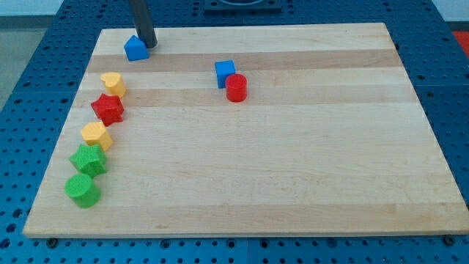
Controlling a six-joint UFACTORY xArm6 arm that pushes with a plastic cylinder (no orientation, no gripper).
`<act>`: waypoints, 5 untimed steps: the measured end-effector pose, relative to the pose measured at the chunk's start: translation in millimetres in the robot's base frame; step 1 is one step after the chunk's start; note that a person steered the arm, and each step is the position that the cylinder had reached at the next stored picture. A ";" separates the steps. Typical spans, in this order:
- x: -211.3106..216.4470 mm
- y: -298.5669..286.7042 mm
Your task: Slide the blue triangle a bit down
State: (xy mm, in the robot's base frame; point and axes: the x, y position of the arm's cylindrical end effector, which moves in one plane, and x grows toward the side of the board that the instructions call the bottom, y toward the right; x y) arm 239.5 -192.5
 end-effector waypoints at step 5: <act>-13.4 -18.9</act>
State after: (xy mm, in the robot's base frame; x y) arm 226.1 -211.5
